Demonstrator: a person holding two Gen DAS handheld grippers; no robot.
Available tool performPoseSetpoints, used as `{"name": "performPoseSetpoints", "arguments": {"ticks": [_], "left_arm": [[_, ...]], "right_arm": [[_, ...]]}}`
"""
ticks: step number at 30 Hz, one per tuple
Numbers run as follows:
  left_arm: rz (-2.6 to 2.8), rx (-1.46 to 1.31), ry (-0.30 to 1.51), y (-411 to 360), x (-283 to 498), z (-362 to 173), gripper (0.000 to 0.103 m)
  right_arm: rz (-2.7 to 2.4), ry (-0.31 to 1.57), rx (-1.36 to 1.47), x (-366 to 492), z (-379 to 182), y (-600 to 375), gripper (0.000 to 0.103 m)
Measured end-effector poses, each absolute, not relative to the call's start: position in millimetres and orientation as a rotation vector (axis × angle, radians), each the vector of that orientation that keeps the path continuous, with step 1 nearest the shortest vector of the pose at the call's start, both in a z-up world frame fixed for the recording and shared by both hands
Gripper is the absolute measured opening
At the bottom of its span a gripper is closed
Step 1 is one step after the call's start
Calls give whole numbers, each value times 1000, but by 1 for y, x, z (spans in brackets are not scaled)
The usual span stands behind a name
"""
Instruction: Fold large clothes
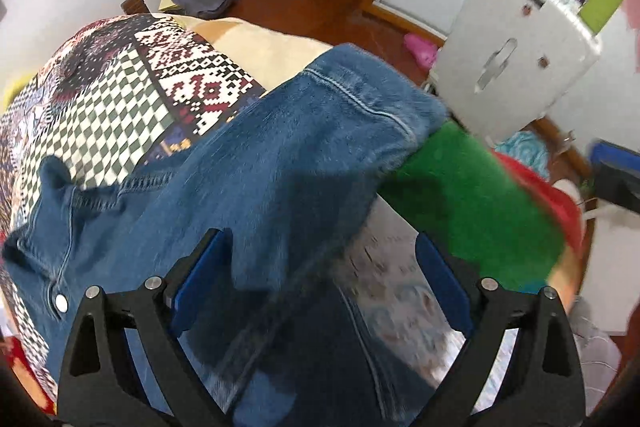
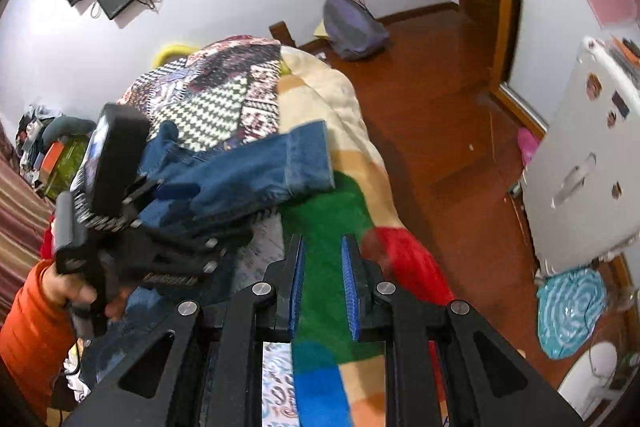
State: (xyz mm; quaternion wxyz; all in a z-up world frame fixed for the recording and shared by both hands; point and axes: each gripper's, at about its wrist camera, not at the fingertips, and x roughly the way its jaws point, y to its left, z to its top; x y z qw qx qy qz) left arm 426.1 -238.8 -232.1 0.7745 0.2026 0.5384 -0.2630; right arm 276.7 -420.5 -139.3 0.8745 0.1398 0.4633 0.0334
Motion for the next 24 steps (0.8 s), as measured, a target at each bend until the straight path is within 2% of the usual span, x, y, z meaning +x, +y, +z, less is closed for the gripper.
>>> {"name": "performPoseSetpoints", "arguments": {"ticks": [2,4,6,7,9,10,17,24], "left_arm": [[-522,497,1125,-242,430,-240,73],[-513,510,1090,-242,434,-242,63],[-491,501,1066,-237,434,-242,45],[-470,501,1057,-233,435,-241,31],[-473,461,1044,-226,438,-235,22],[-479,435,1037,-222,439,-230,13],[-439,319,870,-173,432,-157,8],[-342,206,767,-76,421,-101,8]], "right_arm": [[66,978,310,275,-146,-426,14],[61,987,331,275,-154,-431,14],[59,1000,339,277,-160,-433,14],[59,1006,341,279,-163,-434,14],[60,1016,342,282,-167,-434,15],[65,1020,344,285,-168,-432,14],[139,1041,289,302,-169,-398,14],[243,1038,180,323,-154,-342,15]]}}
